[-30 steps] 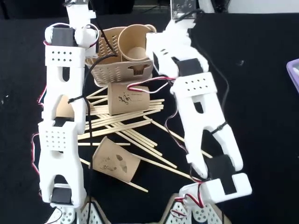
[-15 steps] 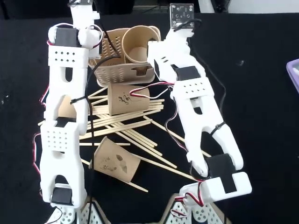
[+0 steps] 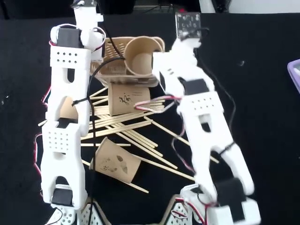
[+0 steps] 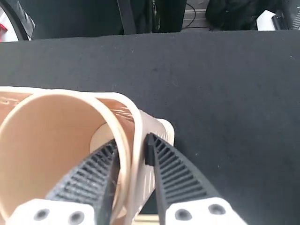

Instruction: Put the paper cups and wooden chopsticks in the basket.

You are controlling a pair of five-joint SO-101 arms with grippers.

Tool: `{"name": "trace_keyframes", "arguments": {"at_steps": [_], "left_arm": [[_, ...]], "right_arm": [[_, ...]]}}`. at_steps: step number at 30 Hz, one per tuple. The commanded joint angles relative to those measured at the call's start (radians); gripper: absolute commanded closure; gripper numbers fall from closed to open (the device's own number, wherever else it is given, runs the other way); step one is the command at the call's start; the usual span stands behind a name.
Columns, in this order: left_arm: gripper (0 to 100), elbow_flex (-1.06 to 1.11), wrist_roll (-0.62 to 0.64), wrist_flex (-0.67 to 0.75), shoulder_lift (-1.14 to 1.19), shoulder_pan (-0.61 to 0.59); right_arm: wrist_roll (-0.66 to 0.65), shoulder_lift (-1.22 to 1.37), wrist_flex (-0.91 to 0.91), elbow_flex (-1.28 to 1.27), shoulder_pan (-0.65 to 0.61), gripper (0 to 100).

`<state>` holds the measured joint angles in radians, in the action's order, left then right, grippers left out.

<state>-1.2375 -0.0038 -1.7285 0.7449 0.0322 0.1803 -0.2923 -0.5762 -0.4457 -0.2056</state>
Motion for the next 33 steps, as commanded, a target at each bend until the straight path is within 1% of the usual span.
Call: {"name": "trace_keyframes", "arguments": {"at_steps": [1,6,10,13,16,19,21,25,29,31,33], "left_arm": [[97,0.012,0.037,-0.034,0.041,0.004],[97,0.062,0.044,-0.034,0.040,-0.010],[97,0.150,0.043,-0.034,-0.023,-0.015],[97,0.251,0.041,-0.034,-0.130,-0.015],[97,0.406,0.040,-0.034,-0.267,-0.015],[97,0.559,0.038,-0.029,-0.370,-0.016],[97,0.618,0.023,-0.009,-0.408,-0.033],[97,0.634,0.003,0.017,-0.428,-0.070],[97,0.634,0.003,0.012,-0.433,-0.073],[97,0.621,0.003,-0.017,-0.433,-0.070],[97,0.601,0.003,-0.034,-0.431,-0.070]], "right_arm": [[-0.002,-0.145,0.037,-0.079,0.006,98.8],[-0.005,-0.176,0.114,-0.193,0.023,98.8],[-0.080,-0.177,0.114,-0.197,0.018,98.8],[-0.101,-0.177,0.114,-0.197,0.021,98.8],[-0.117,-0.177,0.110,-0.200,0.023,98.8],[-0.124,-0.179,0.060,-0.193,0.017,98.8],[-0.123,-0.179,0.031,-0.185,0.015,98.8],[-0.124,-0.179,0.003,-0.177,0.017,98.8],[-0.124,-0.180,0.000,-0.177,0.015,98.8],[-0.121,-0.205,-0.014,-0.177,0.015,98.8],[-0.120,-0.248,-0.071,-0.173,0.015,98.8]]}}
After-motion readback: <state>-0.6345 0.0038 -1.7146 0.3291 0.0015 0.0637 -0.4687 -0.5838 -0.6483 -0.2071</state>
